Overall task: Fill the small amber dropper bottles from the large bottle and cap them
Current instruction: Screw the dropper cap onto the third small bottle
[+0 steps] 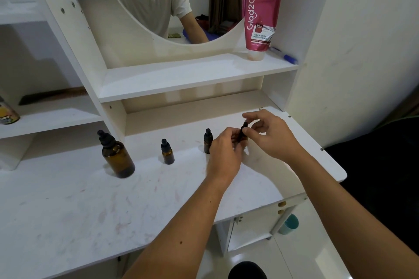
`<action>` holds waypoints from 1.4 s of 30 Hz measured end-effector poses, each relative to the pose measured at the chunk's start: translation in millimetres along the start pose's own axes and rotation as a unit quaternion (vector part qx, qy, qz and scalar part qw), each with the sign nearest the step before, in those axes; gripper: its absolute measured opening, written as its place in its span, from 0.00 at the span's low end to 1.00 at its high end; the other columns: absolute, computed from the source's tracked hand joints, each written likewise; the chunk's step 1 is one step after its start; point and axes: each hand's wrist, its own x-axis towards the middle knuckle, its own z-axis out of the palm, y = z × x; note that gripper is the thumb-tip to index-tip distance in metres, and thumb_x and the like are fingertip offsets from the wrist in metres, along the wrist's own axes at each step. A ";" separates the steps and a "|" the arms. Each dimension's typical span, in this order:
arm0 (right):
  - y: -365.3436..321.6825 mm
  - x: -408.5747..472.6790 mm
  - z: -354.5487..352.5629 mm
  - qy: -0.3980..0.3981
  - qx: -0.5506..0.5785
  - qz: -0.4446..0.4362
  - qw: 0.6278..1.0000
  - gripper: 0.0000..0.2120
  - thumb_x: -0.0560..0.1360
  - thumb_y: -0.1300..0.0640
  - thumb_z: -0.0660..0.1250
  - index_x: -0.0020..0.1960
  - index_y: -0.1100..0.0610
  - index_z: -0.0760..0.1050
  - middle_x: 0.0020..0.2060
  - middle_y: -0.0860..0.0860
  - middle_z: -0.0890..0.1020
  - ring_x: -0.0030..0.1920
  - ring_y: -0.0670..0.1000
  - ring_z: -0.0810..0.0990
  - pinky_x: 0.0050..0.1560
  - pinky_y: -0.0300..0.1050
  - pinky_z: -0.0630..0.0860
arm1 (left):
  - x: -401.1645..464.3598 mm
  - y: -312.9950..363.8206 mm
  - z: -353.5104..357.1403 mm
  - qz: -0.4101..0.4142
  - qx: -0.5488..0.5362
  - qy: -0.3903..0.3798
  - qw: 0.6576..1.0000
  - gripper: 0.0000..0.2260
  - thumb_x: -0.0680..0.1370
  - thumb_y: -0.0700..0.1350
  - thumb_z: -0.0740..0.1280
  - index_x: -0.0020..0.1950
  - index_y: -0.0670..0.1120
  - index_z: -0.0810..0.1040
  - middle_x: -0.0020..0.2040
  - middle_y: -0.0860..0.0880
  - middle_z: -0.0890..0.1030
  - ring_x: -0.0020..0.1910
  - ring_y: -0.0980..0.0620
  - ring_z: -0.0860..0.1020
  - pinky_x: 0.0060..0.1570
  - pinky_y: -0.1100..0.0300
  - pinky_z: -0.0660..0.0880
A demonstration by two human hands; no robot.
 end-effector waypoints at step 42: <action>-71.0 -51.8 26.0 0.121 0.017 -0.022 0.992 0.18 0.75 0.51 0.78 0.64 0.51 0.81 0.54 0.46 0.81 0.50 0.45 0.81 0.54 0.34 0.78 | -90.8 -0.2 -98.8 -0.045 -0.070 -0.034 0.996 0.21 0.76 0.49 0.77 0.68 0.52 0.78 0.60 0.58 0.83 0.59 0.60 0.82 0.64 0.58 0.79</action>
